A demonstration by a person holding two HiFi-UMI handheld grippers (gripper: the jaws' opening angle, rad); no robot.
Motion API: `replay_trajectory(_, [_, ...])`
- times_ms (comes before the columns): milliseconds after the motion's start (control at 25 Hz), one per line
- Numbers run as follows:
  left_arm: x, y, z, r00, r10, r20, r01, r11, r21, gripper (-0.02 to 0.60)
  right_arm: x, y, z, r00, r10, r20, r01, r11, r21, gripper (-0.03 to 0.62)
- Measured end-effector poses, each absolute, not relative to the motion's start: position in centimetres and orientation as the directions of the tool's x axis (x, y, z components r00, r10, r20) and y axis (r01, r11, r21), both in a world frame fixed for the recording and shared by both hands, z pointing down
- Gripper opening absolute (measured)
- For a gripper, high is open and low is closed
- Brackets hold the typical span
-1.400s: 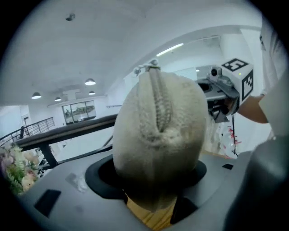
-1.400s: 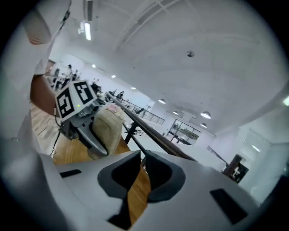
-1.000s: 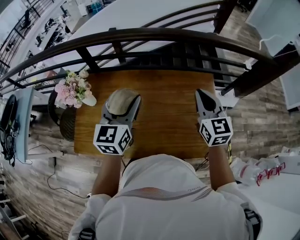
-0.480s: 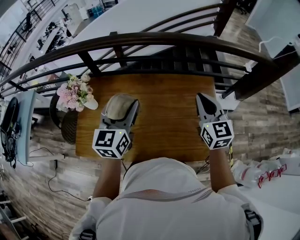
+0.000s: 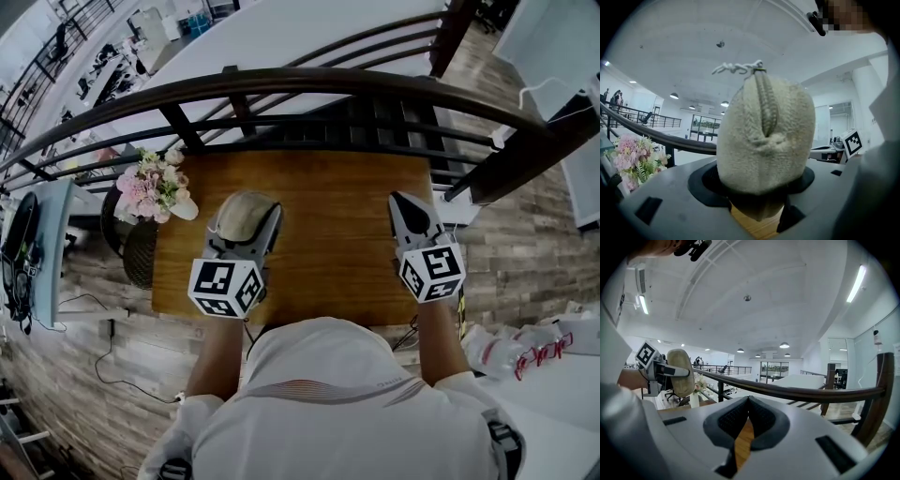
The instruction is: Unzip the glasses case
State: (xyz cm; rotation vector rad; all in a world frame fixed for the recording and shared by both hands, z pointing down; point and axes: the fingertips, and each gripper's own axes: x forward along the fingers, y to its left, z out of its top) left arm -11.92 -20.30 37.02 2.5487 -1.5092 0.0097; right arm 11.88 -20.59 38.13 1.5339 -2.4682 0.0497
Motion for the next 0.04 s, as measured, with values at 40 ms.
replay_trajectory(40, [-11.9,-20.33,37.1,0.486,-0.868,0.098,-0.87,-0.47,0.15,0.29,11.78,-20.61,38.24,-0.426,-0.878,0.218,-0.887,0.453,0.092,0.051])
